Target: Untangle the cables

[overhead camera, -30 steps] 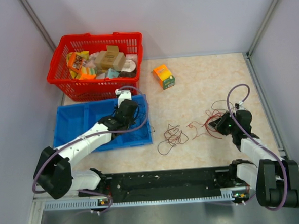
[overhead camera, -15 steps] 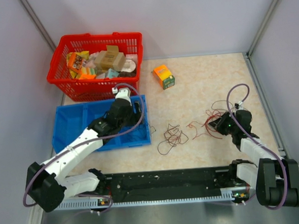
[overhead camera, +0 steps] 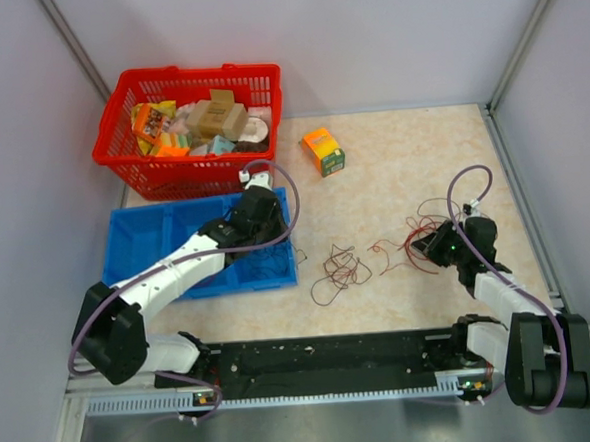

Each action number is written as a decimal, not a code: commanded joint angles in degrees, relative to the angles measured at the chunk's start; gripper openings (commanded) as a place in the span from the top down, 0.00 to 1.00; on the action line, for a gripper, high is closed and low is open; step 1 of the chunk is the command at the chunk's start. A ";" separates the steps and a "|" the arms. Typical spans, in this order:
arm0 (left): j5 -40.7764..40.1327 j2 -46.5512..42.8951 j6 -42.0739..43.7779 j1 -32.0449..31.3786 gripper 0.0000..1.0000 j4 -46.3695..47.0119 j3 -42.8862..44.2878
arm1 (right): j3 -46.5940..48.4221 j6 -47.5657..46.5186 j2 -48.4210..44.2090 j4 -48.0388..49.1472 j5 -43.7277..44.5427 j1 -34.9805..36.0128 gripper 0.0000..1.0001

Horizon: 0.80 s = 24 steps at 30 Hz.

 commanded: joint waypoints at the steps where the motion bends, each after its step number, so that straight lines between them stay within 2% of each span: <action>1: -2.23 -2.58 -0.69 0.12 0.78 2.16 -0.34 | -0.03 -0.57 -0.64 2.30 -0.37 -0.53 0.87; 4: -0.30 -5.22 2.03 0.21 0.80 4.01 -1.83 | -0.02 -0.57 -0.47 2.38 -0.37 -0.53 0.87; 7: 0.49 -5.93 2.91 0.21 0.71 4.28 -2.28 | 0.06 -0.40 -0.12 2.56 -0.46 -0.53 0.87; 9: 0.84 -5.84 3.00 0.21 0.75 4.37 -2.63 | 0.06 -0.48 -0.03 2.65 -0.55 -0.53 0.87; 10: 1.19 -5.76 3.00 0.21 0.82 4.63 -2.80 | 0.06 -0.48 0.06 2.65 -0.55 -0.53 0.87; 12: 1.37 -5.49 3.17 0.29 0.84 5.07 -2.98 | -0.03 -0.48 -0.11 2.65 -0.55 -0.53 0.87; 14: 0.94 -5.14 3.18 0.21 0.77 4.46 -2.63 | 0.06 -0.57 -0.11 2.65 -0.55 -0.53 0.87; 16: 0.76 -4.70 3.18 0.29 0.61 4.19 -2.19 | -0.03 -0.48 -0.03 2.65 -0.46 -0.53 0.87; 17: 0.76 -4.70 3.26 0.29 0.61 4.28 -2.10 | -0.03 -0.57 -0.03 2.65 -0.46 -0.53 0.87; 19: 0.76 -4.35 3.18 0.29 0.61 4.11 -1.93 | 0.06 -0.48 -0.03 2.65 -0.46 -0.53 0.87; 24: 1.11 -3.30 3.09 0.29 0.71 4.46 -1.84 | -0.02 -0.48 -0.03 2.65 -0.55 -0.53 0.87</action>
